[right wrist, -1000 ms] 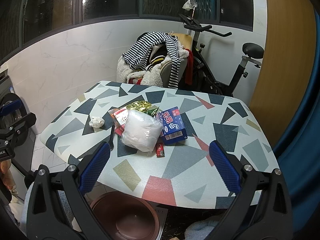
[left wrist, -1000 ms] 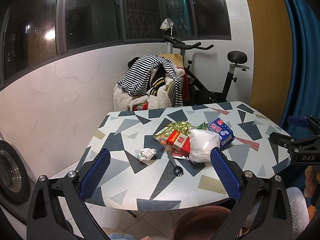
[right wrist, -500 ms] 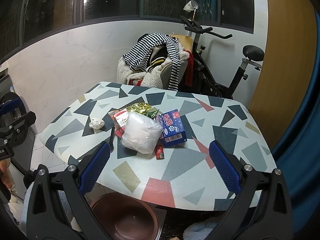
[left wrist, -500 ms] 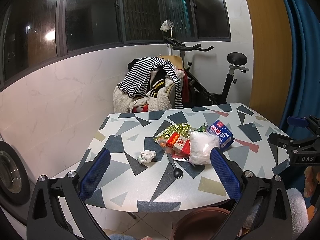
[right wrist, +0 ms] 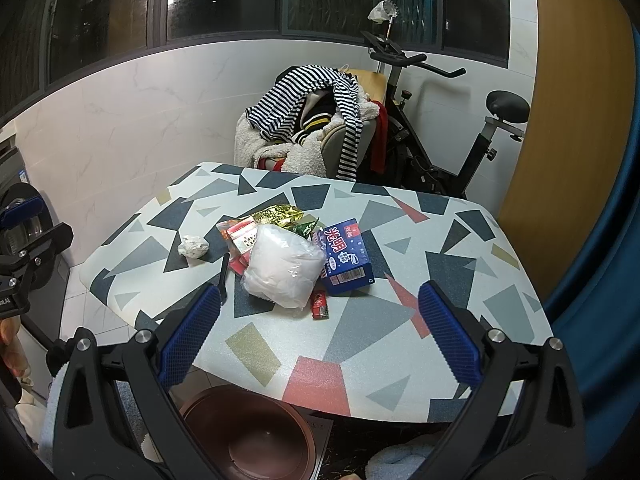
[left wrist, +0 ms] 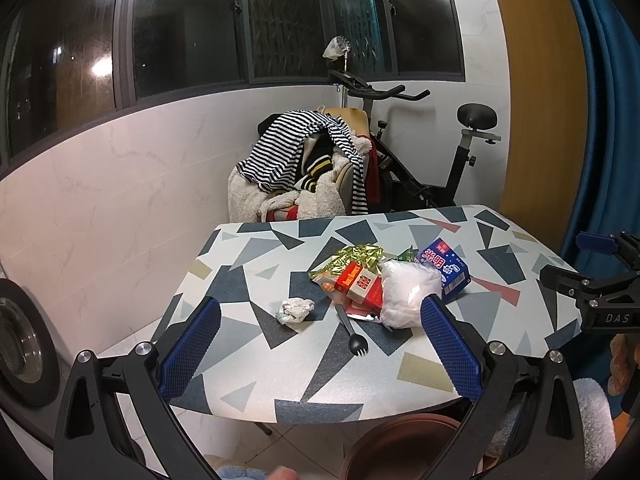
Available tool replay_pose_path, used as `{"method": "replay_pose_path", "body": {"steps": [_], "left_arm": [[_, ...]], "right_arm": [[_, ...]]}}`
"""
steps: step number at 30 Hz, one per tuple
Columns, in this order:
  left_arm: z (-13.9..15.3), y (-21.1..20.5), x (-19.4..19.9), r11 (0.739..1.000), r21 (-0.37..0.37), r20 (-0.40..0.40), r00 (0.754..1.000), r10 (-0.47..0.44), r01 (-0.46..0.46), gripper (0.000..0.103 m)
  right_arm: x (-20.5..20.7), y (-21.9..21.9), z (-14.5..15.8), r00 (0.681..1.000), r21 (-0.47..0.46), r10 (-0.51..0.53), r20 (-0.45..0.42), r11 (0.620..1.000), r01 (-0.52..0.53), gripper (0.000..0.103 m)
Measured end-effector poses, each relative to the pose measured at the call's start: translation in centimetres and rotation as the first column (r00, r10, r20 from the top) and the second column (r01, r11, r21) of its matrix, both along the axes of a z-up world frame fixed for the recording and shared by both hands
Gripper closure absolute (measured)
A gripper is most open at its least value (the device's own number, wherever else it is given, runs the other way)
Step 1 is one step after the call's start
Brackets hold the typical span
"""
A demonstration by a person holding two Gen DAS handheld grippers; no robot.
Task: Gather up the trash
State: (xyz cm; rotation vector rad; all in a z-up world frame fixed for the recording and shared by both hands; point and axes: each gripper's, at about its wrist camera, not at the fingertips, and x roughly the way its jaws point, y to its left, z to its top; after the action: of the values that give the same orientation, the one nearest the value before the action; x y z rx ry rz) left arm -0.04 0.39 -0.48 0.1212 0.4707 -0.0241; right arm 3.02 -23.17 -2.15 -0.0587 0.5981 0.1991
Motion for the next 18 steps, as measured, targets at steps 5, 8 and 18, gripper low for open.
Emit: {"method": "replay_pose_path", "body": {"steps": [5, 8, 18], "left_arm": [[-0.6, 0.7, 0.5, 1.000, 0.002, -0.013, 1.000, -0.026, 0.026, 0.005], [-1.4, 1.2, 0.8, 0.999, 0.003, -0.030, 0.999, -0.033, 0.033, 0.005], [-4.5, 3.3, 2.0, 1.000, -0.005, -0.031, 0.999, 0.006, -0.006, 0.005]], "right_arm": [[0.5, -0.3, -0.1, 1.000, 0.028, -0.010, -0.002, 1.000, 0.010, 0.006], [0.7, -0.8, -0.9, 1.000, 0.058, -0.017, -0.008, 0.998, 0.018, 0.006], [2.0, -1.1, -4.7, 0.999, 0.110, -0.013, -0.051, 0.994, 0.018, 0.006]]}}
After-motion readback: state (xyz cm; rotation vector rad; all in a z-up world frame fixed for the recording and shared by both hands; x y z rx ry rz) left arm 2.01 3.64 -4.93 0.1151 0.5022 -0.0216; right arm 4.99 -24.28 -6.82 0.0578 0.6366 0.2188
